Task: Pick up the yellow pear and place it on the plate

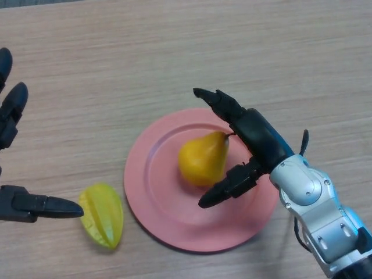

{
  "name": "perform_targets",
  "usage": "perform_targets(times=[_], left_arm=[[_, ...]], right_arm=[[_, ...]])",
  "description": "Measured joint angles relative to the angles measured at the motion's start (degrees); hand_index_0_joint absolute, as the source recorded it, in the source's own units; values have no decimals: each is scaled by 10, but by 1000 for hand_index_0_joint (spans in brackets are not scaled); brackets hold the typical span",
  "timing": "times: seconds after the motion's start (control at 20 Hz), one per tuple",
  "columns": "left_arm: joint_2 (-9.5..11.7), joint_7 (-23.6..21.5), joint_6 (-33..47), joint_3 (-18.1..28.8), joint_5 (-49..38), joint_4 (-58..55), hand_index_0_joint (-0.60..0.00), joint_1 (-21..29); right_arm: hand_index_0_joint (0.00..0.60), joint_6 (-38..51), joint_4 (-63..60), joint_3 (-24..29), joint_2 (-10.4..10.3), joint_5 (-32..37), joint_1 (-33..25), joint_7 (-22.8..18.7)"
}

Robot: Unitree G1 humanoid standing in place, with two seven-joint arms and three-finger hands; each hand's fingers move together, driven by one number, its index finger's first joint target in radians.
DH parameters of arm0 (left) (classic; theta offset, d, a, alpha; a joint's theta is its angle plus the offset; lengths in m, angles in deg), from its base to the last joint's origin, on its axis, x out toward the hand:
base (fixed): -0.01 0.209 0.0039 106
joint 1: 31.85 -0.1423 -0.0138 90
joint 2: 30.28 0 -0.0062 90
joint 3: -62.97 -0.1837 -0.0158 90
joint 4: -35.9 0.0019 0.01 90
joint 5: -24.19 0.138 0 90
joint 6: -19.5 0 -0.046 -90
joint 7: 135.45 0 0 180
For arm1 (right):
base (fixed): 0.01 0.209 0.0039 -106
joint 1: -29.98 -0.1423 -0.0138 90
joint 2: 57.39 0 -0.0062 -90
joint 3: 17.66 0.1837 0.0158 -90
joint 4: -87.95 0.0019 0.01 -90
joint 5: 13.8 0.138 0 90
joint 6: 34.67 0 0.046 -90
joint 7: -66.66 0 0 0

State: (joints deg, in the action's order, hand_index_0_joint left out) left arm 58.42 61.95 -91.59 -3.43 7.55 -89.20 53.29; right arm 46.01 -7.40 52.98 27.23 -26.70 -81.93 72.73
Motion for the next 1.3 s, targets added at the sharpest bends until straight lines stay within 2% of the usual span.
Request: perform_targets(times=[0.1,0.25,0.45,0.6,0.65,0.7,0.8,0.9,1.0,1.15,1.3], left_arm=[[0,0,-8,0,0,-9,0,0],[0,1,-17,-1,0,-17,0,-2],[-3,2,-49,-3,0,-35,0,-1],[-3,1,-70,-8,0,-41,0,2],[-3,1,-70,-15,0,-42,0,2],[-3,0,-70,-25,0,-43,0,3],[-3,-1,-70,-38,-1,-43,0,8],[1,-7,-79,-38,-23,-43,0,19],[9,-16,-79,-38,-23,-43,0,29],[8,-29,-79,-51,-23,-37,0,35],[21,-32,-79,-50,-23,-35,0,49]], right_arm=[[0,-14,58,19,0,5,12,31],[0,-32,96,47,0,11,14,32],[0,-72,187,111,-1,21,28,60],[0,-120,263,139,0,21,65,71],[0,-139,293,145,1,27,79,71],[0,-158,324,159,3,71,91,71],[0,-191,367,191,4,138,102,57],[0,-191,402,213,20,187,115,5],[0,-191,437,223,23,202,137,-13],[0,-210,487,222,24,202,172,-13],[0,-251,522,222,23,202,184,-13]])
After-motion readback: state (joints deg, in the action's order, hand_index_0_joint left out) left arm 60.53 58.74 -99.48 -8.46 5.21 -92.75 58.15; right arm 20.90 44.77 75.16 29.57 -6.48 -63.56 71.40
